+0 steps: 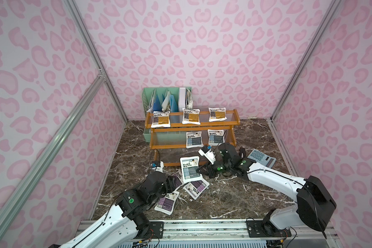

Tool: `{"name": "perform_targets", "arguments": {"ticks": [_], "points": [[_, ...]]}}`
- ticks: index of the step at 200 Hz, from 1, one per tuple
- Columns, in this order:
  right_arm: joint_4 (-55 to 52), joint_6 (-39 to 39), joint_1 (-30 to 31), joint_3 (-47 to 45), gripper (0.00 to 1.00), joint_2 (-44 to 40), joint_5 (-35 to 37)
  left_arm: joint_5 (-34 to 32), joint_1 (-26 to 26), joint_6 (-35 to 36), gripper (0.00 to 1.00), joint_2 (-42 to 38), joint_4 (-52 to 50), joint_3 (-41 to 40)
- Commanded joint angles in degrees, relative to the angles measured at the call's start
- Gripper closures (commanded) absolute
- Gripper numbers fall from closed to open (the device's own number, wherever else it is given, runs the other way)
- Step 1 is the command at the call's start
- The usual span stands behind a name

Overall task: Place the bagged coffee beans on the shelf by color
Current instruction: Pick up the bagged coffee beans at the center of the board.

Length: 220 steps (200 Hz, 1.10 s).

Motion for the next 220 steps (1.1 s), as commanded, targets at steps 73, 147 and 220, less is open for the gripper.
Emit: {"name": "perform_targets", "arguments": {"ticks": [73,147,220], "points": [[8.2,5.2,-0.4,8.2,1.0,7.3,-8.6,1.6,1.4,-1.2,0.41,-9.1,13.1,-4.9],[6.6,3.9,0.0,10.2,1.0,8.4,-9.8,1.9,2.3,-1.6,0.45,-2.9,22.9,-5.7],[5.3,3.5,0.0,10.3,1.0,8.4,-9.1,6.9,6.5,1.3,1.0,2.9,27.6,-1.1]]}}
